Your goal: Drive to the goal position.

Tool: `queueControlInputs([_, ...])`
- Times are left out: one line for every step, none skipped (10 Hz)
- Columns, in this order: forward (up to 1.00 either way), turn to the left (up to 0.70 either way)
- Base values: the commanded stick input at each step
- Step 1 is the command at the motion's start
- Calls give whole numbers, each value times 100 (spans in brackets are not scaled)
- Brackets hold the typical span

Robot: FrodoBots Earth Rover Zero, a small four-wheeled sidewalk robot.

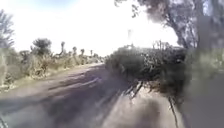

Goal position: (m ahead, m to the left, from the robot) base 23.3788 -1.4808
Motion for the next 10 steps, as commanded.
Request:
queueControlInputs([85,0])
queueControlInputs([85,0])
queueControlInputs([85,0])
queueControlInputs([85,0])
queueControlInputs([85,0])
queueControlInputs([85,0])
queueControlInputs([85,0])
queueControlInputs([85,0])
queueControlInputs([85,0])
queueControlInputs([85,0])
